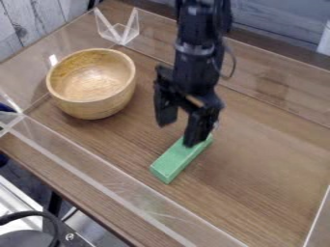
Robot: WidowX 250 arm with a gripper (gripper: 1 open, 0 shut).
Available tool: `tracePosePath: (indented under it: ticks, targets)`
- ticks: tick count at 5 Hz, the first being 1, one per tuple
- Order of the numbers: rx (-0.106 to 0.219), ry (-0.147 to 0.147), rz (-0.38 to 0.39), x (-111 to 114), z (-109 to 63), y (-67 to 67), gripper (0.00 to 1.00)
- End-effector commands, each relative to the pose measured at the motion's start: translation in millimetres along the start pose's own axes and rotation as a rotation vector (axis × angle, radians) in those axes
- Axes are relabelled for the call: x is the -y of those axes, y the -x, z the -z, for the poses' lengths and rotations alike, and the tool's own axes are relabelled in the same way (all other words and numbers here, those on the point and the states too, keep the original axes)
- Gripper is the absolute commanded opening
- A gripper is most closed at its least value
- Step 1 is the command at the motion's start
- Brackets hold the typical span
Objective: Put the green block in the brown bowl
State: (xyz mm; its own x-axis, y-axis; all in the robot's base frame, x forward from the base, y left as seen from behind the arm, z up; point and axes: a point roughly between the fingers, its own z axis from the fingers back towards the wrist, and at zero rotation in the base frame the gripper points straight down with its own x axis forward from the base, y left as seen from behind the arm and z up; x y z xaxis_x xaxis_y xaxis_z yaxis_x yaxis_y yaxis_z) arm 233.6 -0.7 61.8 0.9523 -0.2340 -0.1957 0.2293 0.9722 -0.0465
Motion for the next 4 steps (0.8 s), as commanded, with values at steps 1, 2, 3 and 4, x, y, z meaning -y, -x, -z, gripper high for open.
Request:
tracePosePath:
  ticks: [1,2,3,4]
  targets:
    - [0.037,-0.023,0.027,2,7.7,2.0,1.0]
    - [0.029,-0.034,0.041,2,19.0,5.7,1.0]
    - [0.007,-0.033,0.04,-1,17.7,1.4,0.0]
    - [-0.006,-0.032,0.039,-3,9.0,-1.3,0.0]
